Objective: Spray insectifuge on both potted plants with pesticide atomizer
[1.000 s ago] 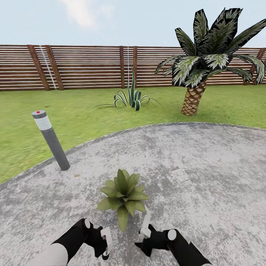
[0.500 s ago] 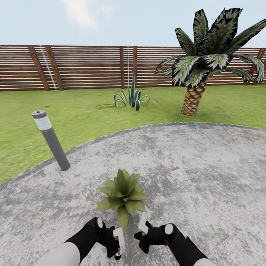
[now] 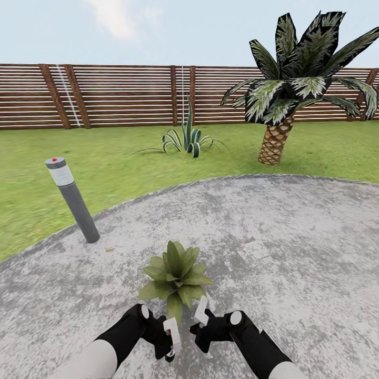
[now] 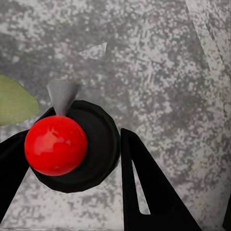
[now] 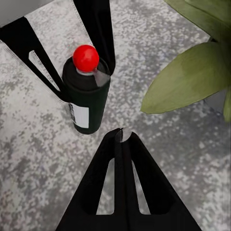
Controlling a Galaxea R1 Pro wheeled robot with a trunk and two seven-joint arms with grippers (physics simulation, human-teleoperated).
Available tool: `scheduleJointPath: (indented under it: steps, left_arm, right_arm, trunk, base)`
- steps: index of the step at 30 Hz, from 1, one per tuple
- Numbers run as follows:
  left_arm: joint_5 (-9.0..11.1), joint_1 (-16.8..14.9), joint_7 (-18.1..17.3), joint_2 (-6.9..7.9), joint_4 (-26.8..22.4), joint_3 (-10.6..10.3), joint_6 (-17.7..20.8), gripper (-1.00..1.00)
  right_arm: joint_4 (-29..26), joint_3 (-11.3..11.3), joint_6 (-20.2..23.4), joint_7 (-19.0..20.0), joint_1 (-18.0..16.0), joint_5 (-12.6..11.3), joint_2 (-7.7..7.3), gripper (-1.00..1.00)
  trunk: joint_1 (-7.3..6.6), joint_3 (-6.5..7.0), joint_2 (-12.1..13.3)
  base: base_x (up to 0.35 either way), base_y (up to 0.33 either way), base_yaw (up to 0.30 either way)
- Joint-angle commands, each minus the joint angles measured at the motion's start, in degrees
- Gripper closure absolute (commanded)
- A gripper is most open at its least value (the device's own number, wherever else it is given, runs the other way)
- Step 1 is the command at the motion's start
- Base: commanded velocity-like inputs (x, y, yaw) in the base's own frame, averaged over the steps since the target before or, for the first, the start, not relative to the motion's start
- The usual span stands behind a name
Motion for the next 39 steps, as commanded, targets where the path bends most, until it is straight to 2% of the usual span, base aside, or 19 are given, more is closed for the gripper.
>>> scheduleJointPath:
  steps: [1, 8, 14, 24, 26, 28, 39]
  left_arm:
    - [0.01, -0.04, -0.26, -0.08, -0.53, -0.11, 1.34, 1.00]
    - [0.10, -0.07, -0.27, -0.69, -1.04, -0.11, 1.88, 1.00]
    - [0.10, -0.07, -0.36, -1.37, -1.06, -0.11, 1.76, 1.00]
    - [0.20, 0.00, -0.60, -1.29, -0.87, -0.11, 1.26, 1.00]
    - [0.19, 0.02, -4.10, -0.99, -0.93, -0.05, 0.98, 1.00]
    - [0.19, 0.02, -5.31, -0.91, -0.97, -0.03, 0.87, 1.00]
    - [0.71, -0.03, -5.89, -1.06, -1.53, 0.29, 0.81, 1.00]
  right_arm:
    - [-0.24, 0.00, 0.37, 0.23, -0.01, 0.13, 0.06, 1.00]
    - [-0.32, 0.05, 0.40, 0.23, -0.02, 0.12, 0.24, 1.00]
    - [-0.41, 0.08, 0.39, 0.23, -0.08, 0.13, 1.23, 1.00]
    - [-0.33, 0.09, 0.35, 0.23, -0.04, 0.13, 1.30, 1.00]
    - [-0.28, 0.08, 0.35, 0.23, -0.03, 0.15, 1.24, 1.00]
    - [-0.26, 0.06, 0.35, 0.23, -0.03, 0.16, 1.22, 1.00]
    - [-0.18, 0.00, 0.35, 0.23, -0.05, 0.22, 1.21, 1.00]
  trunk:
    - [-0.01, -0.05, -0.02]
    - [-0.01, -0.05, -0.02]
    - [-0.01, -0.05, -0.02]
    - [-0.01, -0.05, -0.02]
    - [-0.01, -0.05, -0.02]
    - [-0.01, -0.05, -0.02]
    - [-0.01, -0.05, -0.02]
  base:
    - [0.000, 0.000, 0.000]
    - [0.000, 0.000, 0.000]
    - [0.000, 0.000, 0.000]
    - [0.000, 0.000, 0.000]
    - [0.000, 0.000, 0.000]
    - [0.000, 0.000, 0.000]
    - [0.000, 0.000, 0.000]
